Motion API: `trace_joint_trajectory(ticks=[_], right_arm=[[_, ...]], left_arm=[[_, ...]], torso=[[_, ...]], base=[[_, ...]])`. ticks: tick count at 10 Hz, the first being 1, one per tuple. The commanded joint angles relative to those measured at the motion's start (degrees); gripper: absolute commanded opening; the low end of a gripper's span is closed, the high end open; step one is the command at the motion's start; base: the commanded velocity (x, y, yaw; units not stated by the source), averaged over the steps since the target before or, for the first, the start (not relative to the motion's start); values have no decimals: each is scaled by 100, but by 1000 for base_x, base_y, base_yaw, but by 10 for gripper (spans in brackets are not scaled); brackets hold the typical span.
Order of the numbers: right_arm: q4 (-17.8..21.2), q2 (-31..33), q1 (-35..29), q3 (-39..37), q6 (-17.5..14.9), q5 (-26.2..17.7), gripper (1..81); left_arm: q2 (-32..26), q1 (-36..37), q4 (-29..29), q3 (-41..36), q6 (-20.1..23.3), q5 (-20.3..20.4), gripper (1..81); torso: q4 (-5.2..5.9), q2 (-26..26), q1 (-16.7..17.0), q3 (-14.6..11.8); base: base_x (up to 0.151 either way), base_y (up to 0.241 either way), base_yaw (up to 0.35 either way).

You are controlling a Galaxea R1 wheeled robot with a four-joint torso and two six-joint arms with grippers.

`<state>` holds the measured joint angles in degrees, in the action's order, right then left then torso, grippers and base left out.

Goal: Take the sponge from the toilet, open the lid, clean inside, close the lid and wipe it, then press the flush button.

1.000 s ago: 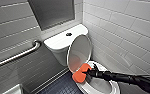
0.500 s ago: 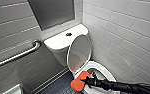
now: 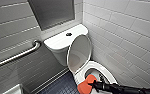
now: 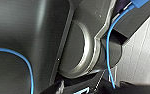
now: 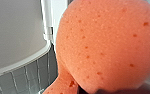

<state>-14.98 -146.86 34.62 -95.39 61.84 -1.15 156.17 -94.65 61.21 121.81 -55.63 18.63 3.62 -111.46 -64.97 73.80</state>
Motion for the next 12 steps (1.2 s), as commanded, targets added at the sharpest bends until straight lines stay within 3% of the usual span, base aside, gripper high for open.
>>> trace_joint_trajectory(ticks=[1,6,12], right_arm=[[-189,690,-30,873,3,-88,10],[-304,1858,576,1805,-6,-18,10],[-312,2984,1728,1867,-32,378,10]], left_arm=[[-77,-252,75,-78,8,-158,811],[-77,-252,111,-78,34,-158,811],[-77,-252,128,-78,52,-149,811]], torso=[[0,0,0,0],[0,0,0,0],[0,0,0,0]], base=[[0,0,0],[0,0,0],[0,0,0]])
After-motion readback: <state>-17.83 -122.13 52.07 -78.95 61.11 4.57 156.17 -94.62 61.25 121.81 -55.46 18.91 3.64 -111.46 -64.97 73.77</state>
